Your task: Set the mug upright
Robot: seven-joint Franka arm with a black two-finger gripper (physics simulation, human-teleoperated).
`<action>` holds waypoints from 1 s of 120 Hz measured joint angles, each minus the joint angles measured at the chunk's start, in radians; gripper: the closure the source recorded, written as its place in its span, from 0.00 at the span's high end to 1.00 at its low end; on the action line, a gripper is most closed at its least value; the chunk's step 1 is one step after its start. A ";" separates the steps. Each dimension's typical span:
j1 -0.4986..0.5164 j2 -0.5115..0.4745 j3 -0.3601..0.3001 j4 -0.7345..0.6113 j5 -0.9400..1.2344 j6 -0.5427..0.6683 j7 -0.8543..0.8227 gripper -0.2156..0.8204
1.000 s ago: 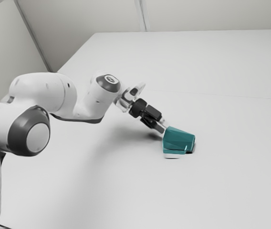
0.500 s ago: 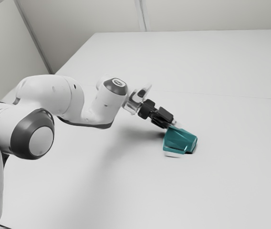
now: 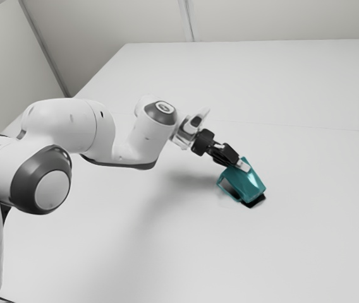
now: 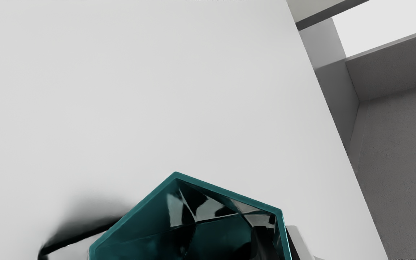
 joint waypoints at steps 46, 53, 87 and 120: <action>-0.038 -0.206 0.010 -0.140 0.086 0.068 -0.036 0.05; -0.030 -0.260 0.014 -0.194 0.111 0.094 -0.043 0.05; 0.000 -0.408 0.134 -0.331 0.245 0.205 -0.072 0.05; 0.106 -0.427 0.175 -0.366 0.356 0.262 -0.096 0.05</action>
